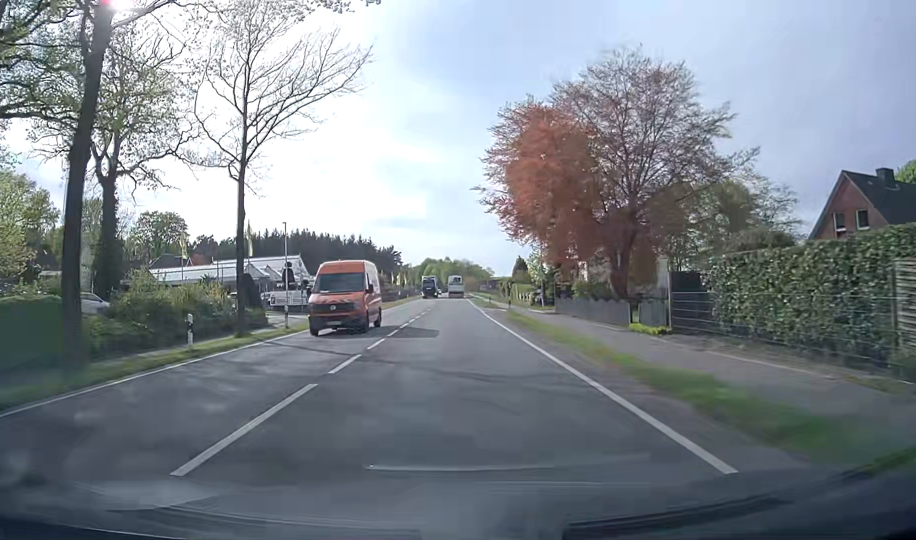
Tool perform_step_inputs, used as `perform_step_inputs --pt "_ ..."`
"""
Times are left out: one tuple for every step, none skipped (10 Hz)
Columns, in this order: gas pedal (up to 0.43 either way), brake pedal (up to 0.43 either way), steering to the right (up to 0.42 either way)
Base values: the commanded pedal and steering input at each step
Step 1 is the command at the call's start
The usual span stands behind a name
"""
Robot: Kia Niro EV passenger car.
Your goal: Follow the waypoints while adhering to traffic rules and regulations
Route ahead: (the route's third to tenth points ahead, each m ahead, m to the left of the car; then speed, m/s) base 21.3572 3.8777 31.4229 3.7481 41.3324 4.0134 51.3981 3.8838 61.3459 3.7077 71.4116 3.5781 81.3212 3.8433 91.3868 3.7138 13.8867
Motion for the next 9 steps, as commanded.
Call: perform_step_inputs --pt "0.067 0.000 -0.005" --pt "0.067 0.000 -0.005" --pt "0.059 0.000 -0.005" --pt "0.059 0.000 -0.005" --pt "0.059 0.000 -0.005" --pt "0.059 0.000 -0.004" --pt "0.059 0.000 -0.005" --pt "0.059 0.000 -0.005" --pt "0.059 0.000 -0.005"
